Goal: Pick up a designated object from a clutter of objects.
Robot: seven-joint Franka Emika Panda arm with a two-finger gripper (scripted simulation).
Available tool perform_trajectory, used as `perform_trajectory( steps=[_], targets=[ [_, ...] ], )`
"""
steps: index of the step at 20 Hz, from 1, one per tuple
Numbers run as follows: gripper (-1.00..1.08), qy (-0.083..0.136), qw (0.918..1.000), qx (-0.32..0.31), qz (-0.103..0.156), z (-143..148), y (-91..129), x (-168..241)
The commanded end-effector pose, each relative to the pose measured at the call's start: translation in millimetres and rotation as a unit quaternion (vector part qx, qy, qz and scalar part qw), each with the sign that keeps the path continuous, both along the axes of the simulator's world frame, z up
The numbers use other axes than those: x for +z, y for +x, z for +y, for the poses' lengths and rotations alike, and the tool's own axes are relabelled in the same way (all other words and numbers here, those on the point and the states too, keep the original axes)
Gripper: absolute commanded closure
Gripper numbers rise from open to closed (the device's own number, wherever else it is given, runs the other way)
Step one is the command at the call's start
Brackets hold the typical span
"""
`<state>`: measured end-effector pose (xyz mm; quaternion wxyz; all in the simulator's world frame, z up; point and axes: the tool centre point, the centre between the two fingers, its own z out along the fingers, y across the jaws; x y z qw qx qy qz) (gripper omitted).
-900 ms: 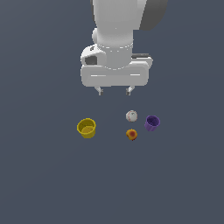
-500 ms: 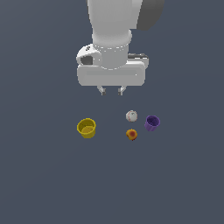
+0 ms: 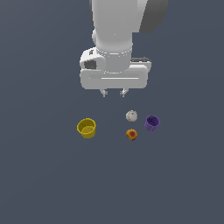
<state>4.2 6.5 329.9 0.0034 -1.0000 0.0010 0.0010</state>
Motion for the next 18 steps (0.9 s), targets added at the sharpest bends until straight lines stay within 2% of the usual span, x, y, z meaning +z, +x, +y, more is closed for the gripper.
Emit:
perform_trajectory(
  steps=[1, 5, 10, 14, 18],
  targets=[
    [-0.20, -0.003, 0.9999, 0.008, 0.012, 8.2, 1.9, -5.9],
    [-0.20, -0.012, 0.9988, 0.028, 0.039, 27.2, 6.0, -19.8],
    [-0.20, -0.028, 0.9940, 0.061, 0.087, 60.7, 10.1, -45.0],
    [-0.20, -0.046, 0.9857, 0.093, 0.132, 93.8, 10.4, -70.9],
    [-0.20, -0.065, 0.9741, 0.124, 0.177, 126.7, 6.9, -97.7]
  ],
)
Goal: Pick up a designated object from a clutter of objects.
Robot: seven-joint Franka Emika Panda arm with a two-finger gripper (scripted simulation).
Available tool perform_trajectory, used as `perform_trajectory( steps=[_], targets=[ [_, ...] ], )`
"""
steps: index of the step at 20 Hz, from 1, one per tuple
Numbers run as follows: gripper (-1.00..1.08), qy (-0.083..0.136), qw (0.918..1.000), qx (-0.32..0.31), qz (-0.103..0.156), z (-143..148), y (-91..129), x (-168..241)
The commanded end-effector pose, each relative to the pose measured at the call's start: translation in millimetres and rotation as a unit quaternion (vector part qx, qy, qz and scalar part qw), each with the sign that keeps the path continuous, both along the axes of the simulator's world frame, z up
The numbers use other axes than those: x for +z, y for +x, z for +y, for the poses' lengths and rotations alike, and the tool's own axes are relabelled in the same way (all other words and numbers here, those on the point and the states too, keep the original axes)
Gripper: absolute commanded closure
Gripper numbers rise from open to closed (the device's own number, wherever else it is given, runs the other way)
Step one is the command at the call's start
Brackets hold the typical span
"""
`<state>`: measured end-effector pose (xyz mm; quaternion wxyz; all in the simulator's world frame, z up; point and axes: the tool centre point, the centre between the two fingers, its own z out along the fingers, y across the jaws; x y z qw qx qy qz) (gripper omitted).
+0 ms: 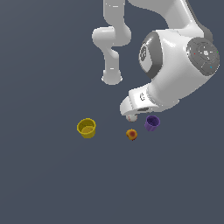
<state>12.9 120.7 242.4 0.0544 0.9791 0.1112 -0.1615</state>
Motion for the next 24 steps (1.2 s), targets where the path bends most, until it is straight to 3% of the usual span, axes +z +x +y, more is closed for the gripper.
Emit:
perform_trajectory(
  steps=[1, 7, 14, 24],
  targets=[
    [-0.20, -0.013, 0.9993, 0.020, 0.028, 20.5, -3.2, -17.0],
    [-0.20, -0.047, 0.9923, 0.066, 0.093, 66.7, -16.8, -57.9],
    [-0.20, -0.090, 0.9760, 0.114, 0.162, 113.9, -41.6, -104.5],
    [-0.20, -0.132, 0.9543, 0.153, 0.220, 149.9, -71.4, -145.7]
  ],
)
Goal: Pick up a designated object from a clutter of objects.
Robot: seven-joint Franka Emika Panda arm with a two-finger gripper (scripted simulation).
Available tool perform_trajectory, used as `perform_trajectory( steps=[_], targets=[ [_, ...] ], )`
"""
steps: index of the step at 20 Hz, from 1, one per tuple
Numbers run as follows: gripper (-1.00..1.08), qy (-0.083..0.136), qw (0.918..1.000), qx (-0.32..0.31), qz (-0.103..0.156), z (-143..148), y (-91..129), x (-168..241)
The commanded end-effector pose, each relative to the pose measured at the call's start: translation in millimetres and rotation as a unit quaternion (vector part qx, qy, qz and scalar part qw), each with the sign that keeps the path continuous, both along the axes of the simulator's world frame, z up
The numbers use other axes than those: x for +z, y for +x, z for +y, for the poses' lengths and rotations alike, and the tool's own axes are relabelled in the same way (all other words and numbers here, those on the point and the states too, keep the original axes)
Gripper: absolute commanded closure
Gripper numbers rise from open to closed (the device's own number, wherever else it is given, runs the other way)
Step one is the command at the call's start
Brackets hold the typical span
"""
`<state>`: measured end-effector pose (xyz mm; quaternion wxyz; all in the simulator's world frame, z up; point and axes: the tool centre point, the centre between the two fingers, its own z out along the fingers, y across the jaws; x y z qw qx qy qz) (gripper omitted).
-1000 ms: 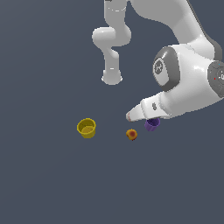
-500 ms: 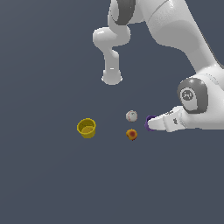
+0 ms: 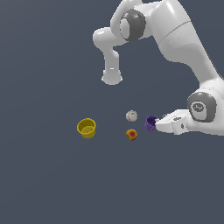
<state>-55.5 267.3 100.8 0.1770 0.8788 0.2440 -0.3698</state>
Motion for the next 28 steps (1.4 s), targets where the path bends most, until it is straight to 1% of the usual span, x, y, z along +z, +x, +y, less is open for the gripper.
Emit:
perform_trajectory(
  steps=[1, 5, 11, 22, 27, 28],
  targets=[
    [-0.20, -0.008, 0.9999, 0.006, 0.009, 5.1, -4.9, -6.3],
    [-0.20, -0.014, 0.9997, 0.012, 0.016, 9.3, -9.4, -11.7],
    [-0.20, -0.013, 0.9997, 0.012, 0.017, 8.7, -10.5, -12.7],
    [-0.20, -0.014, 0.9997, 0.012, 0.017, -3.7, -24.8, -27.8],
    [-0.20, -0.014, 0.9997, 0.012, 0.017, -6.1, -27.4, -31.0],
    [1.08, -0.014, 0.9997, 0.012, 0.017, -6.1, -27.4, -31.0]
  ],
)
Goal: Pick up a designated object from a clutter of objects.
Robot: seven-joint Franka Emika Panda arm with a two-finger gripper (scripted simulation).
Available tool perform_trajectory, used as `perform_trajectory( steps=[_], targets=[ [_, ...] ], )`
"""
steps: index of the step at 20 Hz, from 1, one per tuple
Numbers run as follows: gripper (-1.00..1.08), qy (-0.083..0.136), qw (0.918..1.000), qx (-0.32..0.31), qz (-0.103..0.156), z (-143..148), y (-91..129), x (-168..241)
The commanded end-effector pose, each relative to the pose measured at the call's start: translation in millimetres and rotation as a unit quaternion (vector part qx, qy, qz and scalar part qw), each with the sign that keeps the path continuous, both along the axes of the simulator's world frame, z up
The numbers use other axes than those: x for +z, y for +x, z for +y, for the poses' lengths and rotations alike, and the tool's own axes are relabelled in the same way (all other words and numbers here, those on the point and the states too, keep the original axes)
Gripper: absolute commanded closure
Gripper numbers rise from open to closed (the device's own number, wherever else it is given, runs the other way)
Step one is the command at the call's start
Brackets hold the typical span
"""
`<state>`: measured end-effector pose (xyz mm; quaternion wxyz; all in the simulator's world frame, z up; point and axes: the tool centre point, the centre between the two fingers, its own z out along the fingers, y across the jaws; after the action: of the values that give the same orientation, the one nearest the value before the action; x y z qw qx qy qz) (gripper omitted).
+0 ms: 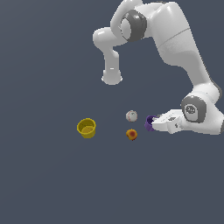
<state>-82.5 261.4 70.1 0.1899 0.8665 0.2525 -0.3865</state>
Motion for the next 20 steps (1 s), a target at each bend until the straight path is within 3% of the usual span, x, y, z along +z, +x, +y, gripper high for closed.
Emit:
perform_trajectory(
  steps=[1, 13, 20],
  targets=[
    [1.08, 0.000, 1.0000, 0.000, 0.000, -0.3, -0.4, -0.3],
    [1.08, 0.000, 1.0000, 0.000, 0.000, -1.5, -0.3, 1.1],
    [1.08, 0.000, 1.0000, 0.000, 0.000, -16.6, -1.4, 14.4]
  ],
)
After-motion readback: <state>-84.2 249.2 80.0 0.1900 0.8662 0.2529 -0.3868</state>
